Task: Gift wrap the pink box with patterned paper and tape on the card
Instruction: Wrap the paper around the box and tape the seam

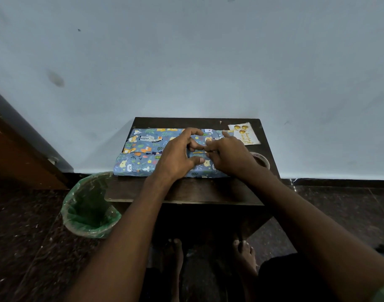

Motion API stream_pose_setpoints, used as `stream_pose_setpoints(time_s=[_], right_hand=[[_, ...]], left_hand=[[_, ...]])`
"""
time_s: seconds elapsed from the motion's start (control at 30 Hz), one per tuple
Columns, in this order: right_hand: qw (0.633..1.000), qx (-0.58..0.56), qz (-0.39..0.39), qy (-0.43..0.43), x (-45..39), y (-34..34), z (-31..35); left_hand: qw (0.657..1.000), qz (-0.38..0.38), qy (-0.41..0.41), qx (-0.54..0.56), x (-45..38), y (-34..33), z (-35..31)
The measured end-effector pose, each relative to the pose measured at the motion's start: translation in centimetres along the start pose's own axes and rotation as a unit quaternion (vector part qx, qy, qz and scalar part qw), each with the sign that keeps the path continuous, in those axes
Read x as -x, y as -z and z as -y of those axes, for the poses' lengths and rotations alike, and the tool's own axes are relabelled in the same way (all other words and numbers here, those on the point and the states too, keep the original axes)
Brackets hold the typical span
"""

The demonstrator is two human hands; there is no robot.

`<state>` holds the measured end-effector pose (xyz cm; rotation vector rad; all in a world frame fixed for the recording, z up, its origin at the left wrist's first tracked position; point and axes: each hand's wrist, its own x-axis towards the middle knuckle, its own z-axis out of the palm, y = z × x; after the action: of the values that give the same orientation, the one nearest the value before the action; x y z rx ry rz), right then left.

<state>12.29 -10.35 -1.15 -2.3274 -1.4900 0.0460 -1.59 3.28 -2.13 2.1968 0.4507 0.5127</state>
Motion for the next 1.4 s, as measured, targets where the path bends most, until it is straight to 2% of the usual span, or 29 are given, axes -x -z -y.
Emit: stream_pose_setpoints(time_s=[0.1, 0.2, 0.33, 0.7, 0.83, 1.0, 1.13, 1.23, 1.4], right_hand=[[0.996, -0.066, -0.051, -0.022, 0.3, 0.7, 0.6], [0.983, -0.151, -0.083, -0.068, 0.0, 1.1, 0.7], [0.968, -0.230, -0.050, -0.086, -0.3, 1.7, 0.1], [0.974, -0.193, -0.094, -0.069, -0.2, 1.7, 1.1], [0.984, -0.153, -0.078, -0.042, -0.1, 1.5, 1.2], [0.987, -0.155, -0.019, -0.043, -0.6, 1.7, 1.1], [0.984, -0.167, 0.012, -0.053, -1.1, 2.7, 0.9], [0.985, -0.169, 0.018, -0.043, -1.1, 3.0, 0.8], [0.983, -0.178, 0.011, -0.049, -1.3, 3.0, 0.7]], left_hand=[[0.999, -0.011, 0.013, 0.037, -0.3, -0.3, 0.4], [0.999, -0.009, 0.028, 0.027, -0.4, -0.3, 0.5], [0.999, -0.004, 0.025, 0.028, -0.5, -0.3, 0.5], [1.000, -0.006, 0.023, 0.013, -0.6, -0.2, 0.6], [1.000, -0.007, 0.026, 0.013, -0.6, -0.2, 0.5], [0.999, -0.018, 0.039, -0.011, -0.7, 0.0, 0.3], [0.999, 0.005, 0.041, -0.029, -0.7, 0.5, 0.3], [0.998, 0.023, 0.058, -0.007, -0.7, 1.0, 0.0], [0.997, 0.006, 0.080, 0.006, -0.6, 1.0, -0.5]])
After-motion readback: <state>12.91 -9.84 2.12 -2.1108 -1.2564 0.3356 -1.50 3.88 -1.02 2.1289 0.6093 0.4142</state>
